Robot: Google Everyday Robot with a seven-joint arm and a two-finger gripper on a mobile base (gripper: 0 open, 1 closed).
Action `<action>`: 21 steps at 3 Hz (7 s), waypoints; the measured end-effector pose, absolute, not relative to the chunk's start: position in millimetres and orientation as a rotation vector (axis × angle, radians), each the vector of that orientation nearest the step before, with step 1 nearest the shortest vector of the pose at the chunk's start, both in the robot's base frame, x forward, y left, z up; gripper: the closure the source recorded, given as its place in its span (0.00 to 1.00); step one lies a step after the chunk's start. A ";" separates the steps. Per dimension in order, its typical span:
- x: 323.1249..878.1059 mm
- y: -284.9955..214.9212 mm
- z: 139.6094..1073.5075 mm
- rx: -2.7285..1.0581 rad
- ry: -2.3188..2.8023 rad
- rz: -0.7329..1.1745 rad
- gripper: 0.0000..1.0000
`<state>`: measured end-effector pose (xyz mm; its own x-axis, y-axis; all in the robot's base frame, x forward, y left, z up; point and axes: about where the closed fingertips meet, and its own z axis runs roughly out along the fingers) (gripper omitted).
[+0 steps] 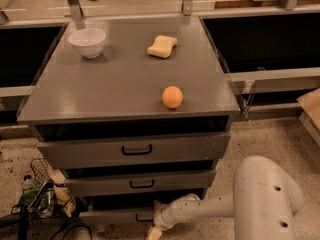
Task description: Open bottom drawer
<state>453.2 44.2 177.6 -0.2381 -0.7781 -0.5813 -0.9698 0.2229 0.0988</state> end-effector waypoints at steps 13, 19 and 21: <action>461.3 26.9 178.1 -1.780 2.021 0.545 0.00; 424.0 36.3 173.7 -1.958 2.019 0.689 0.00; 382.1 21.3 186.5 -1.972 1.957 0.825 0.00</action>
Offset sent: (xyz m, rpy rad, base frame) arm -0.0034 -0.0128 0.0358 0.1219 0.0434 0.0472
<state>382.1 21.3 186.5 -0.0580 -0.8367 -0.5445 -0.9740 -0.0721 0.2146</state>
